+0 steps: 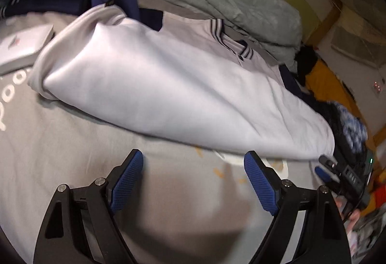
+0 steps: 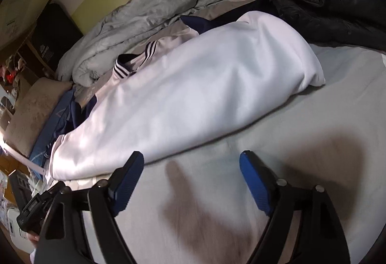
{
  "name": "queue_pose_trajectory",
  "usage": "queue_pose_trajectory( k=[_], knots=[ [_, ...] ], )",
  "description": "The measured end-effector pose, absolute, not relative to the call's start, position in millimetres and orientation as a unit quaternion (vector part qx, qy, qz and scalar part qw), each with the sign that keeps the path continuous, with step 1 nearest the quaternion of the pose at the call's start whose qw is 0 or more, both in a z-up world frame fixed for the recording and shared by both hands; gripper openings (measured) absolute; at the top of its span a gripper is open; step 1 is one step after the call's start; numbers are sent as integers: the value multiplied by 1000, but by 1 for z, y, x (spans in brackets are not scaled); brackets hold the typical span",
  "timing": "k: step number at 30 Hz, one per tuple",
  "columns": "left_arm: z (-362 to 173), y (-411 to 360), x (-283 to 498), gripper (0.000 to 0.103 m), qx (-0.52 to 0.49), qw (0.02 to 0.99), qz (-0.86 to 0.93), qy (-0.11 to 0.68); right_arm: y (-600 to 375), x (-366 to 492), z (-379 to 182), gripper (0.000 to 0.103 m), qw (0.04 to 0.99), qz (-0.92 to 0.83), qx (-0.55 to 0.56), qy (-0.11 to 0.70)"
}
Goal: Fold large clothes
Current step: 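Grasp the folded bundle edge with both grippers and lift it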
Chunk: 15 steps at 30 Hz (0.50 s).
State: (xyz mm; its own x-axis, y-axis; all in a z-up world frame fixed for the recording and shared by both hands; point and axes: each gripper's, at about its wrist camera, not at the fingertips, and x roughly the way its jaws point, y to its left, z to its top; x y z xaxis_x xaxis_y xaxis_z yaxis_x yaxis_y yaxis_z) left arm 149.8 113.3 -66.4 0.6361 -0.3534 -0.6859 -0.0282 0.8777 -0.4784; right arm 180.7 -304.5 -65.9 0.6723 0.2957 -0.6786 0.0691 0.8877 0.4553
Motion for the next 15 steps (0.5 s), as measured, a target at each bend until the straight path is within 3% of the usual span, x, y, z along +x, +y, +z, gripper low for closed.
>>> queue_pose_trajectory(
  k=[3, 7, 8, 9, 10, 11, 12, 15],
  knots=[
    [-69, 121, 163, 85, -242, 886, -71, 390, -299, 192, -66, 81, 898, 49, 204, 388],
    [-67, 110, 180, 81, -171, 905, -25, 388, -289, 207, -65, 80, 909, 18, 159, 384],
    [-67, 110, 182, 71, -166, 906, -20, 388, -289, 209, -65, 76, 911, 7, 152, 383],
    [-67, 109, 183, 60, -162, 907, -21, 387, -291, 210, -65, 60, 912, -2, 149, 382],
    [-67, 109, 184, 22, -165, 907, -39, 386, -293, 213, -65, 37, 911, -12, 152, 383],
    [-66, 107, 184, 7, -170, 906, -69, 383, -296, 215, -65, 22, 909, 9, 165, 384],
    [-61, 103, 179, 7, -153, 914, -64, 370, -295, 216, -65, 11, 908, 24, 164, 386],
    [-38, 82, 158, 5, -81, 940, -33, 329, -279, 209, -51, 9, 922, 8, 105, 374]
  ],
)
